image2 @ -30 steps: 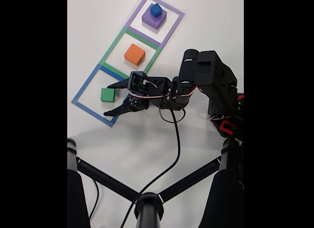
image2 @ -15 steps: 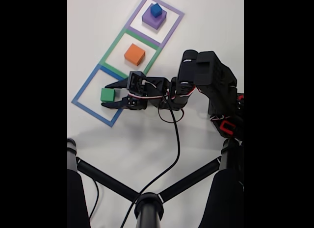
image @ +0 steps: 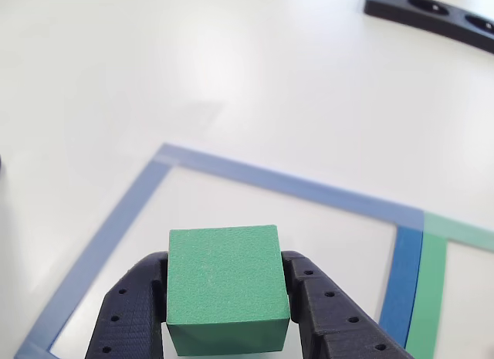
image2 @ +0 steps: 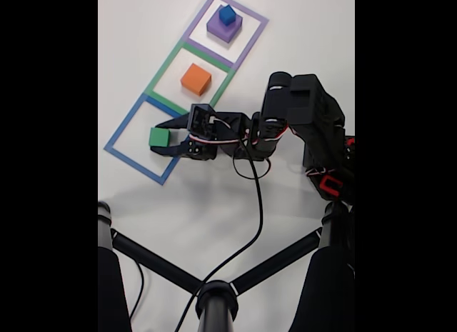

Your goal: Tower of hanoi

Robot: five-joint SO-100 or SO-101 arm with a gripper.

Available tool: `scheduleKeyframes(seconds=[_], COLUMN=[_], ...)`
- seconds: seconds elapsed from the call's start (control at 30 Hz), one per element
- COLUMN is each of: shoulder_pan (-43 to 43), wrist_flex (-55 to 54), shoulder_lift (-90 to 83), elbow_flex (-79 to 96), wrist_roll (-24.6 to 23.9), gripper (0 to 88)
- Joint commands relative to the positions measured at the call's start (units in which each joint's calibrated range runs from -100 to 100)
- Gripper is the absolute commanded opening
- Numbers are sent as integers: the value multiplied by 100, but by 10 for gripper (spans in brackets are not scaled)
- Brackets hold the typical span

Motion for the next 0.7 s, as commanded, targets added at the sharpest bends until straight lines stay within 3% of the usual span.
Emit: scheduleKeyframes(seconds=[0.0,0.23,0.33,0.67], shoulder_pan=[-3,134,271,820], wrist_flex=[722,2786,4162,10273], shoulder_lift=[-1115,-3030,-3831,-5305], elbow_flex=[-31,-385,-794,-3974], wrist_roll=[138,138,138,138], gripper=[68,53,57,33])
